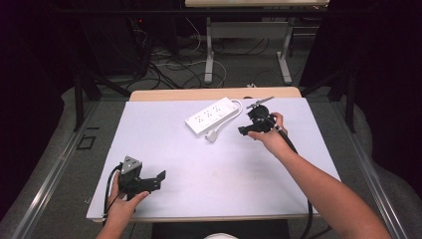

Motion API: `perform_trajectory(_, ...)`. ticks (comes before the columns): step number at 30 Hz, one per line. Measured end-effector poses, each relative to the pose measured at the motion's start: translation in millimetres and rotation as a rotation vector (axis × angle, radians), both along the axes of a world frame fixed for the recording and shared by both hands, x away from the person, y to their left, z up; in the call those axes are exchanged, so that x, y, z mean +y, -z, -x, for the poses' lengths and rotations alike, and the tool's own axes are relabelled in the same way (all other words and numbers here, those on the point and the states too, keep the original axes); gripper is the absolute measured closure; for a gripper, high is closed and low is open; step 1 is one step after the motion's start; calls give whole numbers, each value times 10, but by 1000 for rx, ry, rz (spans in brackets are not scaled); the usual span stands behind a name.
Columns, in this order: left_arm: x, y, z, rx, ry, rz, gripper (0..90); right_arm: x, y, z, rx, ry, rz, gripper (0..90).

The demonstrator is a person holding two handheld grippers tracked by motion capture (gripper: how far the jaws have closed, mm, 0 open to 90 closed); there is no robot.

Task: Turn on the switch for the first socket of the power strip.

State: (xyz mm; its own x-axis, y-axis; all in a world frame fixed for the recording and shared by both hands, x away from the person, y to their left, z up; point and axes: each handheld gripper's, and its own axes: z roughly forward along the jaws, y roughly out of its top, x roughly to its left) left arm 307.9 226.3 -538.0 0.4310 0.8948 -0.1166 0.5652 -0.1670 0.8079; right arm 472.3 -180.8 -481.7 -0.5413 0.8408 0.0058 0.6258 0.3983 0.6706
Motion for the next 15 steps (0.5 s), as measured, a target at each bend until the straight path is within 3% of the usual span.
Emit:
perform_trajectory(4,-5,-2,5,-1,0,-3,34,-22,-31,122,3,-7,2,303)
perform_trajectory(8,-8,-2,9,-1,-2,-4,34,-56,-44,233,-23,-36,12,255)
perform_trajectory(15,-4,0,11,3,-5,-5,34,-125,3,438,-15,-64,-27,171)
